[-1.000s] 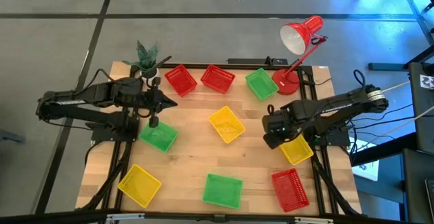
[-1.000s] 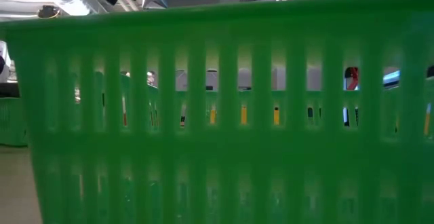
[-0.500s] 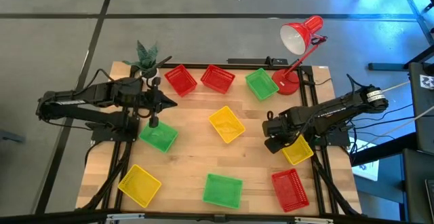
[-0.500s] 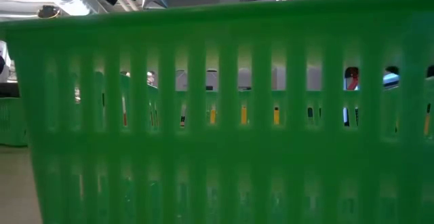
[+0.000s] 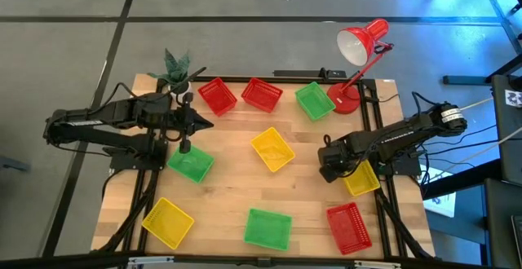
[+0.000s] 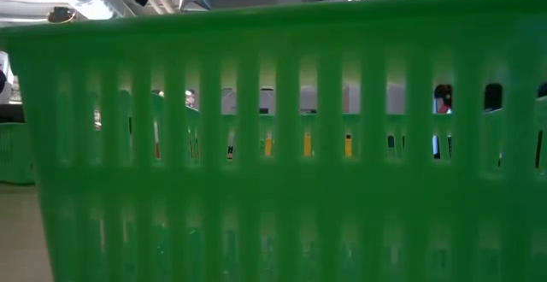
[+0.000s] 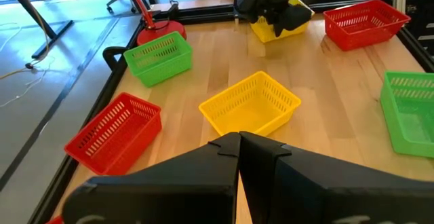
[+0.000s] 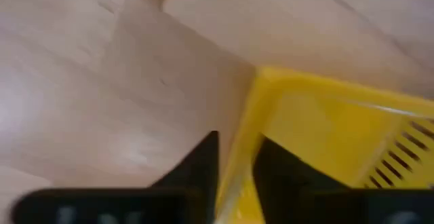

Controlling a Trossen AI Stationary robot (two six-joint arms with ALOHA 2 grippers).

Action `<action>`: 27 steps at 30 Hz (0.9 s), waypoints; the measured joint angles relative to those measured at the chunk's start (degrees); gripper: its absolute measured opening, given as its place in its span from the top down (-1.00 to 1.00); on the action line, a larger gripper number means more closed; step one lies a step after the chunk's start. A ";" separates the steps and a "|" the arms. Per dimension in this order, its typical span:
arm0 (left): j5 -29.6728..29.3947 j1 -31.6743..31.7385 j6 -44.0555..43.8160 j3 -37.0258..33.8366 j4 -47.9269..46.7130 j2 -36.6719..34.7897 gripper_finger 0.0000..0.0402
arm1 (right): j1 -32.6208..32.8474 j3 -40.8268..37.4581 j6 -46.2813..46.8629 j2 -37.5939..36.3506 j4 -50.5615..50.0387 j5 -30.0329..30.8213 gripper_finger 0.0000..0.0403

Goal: Stack baskets by color
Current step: Stack the right yellow bin on the yellow bin

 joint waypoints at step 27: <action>0.00 -0.02 -0.02 0.00 -0.09 -0.01 1.00 | -14.30 44.34 -28.77 13.40 -0.91 7.70 0.99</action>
